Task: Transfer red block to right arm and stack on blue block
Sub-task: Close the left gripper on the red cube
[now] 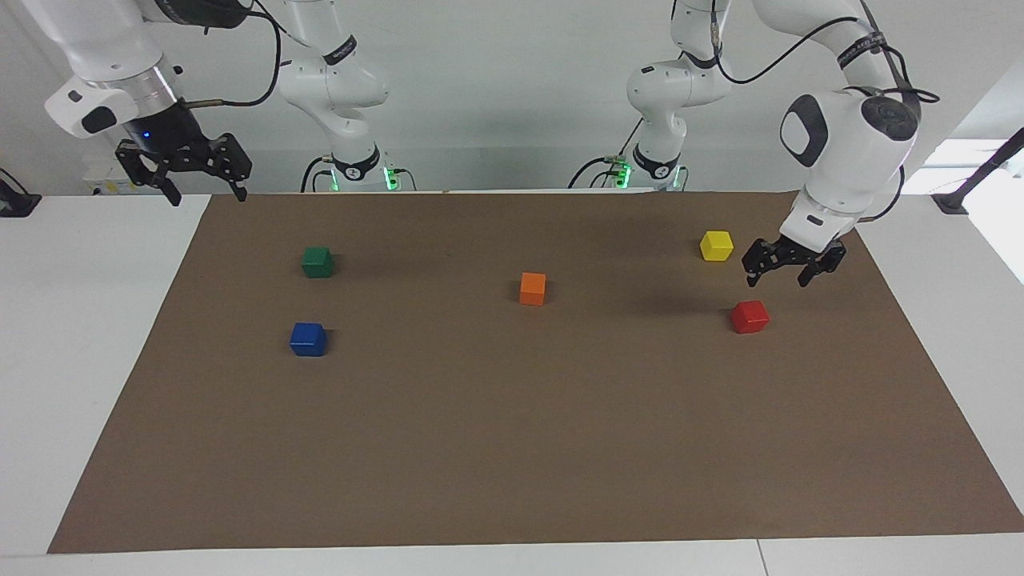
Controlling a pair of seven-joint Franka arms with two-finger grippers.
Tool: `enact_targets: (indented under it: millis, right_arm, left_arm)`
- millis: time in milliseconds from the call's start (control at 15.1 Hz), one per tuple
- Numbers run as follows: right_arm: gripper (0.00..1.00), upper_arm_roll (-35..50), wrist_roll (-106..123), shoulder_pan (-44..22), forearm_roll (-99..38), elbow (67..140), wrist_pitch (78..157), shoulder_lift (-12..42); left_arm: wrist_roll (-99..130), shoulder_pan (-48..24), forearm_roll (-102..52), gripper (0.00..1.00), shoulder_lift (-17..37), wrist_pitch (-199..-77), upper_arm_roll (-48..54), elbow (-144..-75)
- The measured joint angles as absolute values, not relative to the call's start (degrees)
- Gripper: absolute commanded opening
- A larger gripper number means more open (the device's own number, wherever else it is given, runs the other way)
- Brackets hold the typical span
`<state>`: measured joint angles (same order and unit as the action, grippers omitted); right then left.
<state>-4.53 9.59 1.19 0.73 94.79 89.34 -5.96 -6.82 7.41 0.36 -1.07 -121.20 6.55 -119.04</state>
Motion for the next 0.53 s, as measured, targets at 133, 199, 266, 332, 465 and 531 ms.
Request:
enact_targets:
  millis: [133, 199, 266, 332, 465, 531]
  right_arm:
    - [1.00, -4.5, 9.6, 1.2, 0.7, 94.8, 89.3, -6.0]
    - [1.00, -4.5, 9.6, 1.2, 0.7, 94.8, 89.3, -6.0]
    - [1.00, -4.5, 9.6, 1.2, 0.7, 94.8, 89.3, -6.0]
    - [1.00, -4.5, 9.6, 1.2, 0.7, 94.8, 89.3, -6.0]
    - [1.00, -4.5, 9.6, 1.2, 0.7, 94.8, 89.3, -6.0]
    - [1.00, -4.5, 9.6, 1.2, 0.7, 94.8, 89.3, -6.0]
  left_arm:
    - [-6.9, 7.8, 0.4, 1.00, 0.1, -126.5, 6.6, -123.2]
    - [-7.0, 8.0, 0.4, 1.00, 1.1, -129.5, 6.6, -125.1]
    - [-7.2, 8.0, 0.4, 1.00, 2.2, -132.4, 6.6, -126.7]
    - [-7.3, 8.2, 0.4, 1.00, 3.2, -134.9, 6.6, -128.2]
    - [-7.9, 8.9, 0.4, 1.00, 4.4, -137.5, 6.5, -130.0]
    - [-8.1, 9.2, 0.4, 1.00, 4.6, -137.7, 6.5, -130.5]
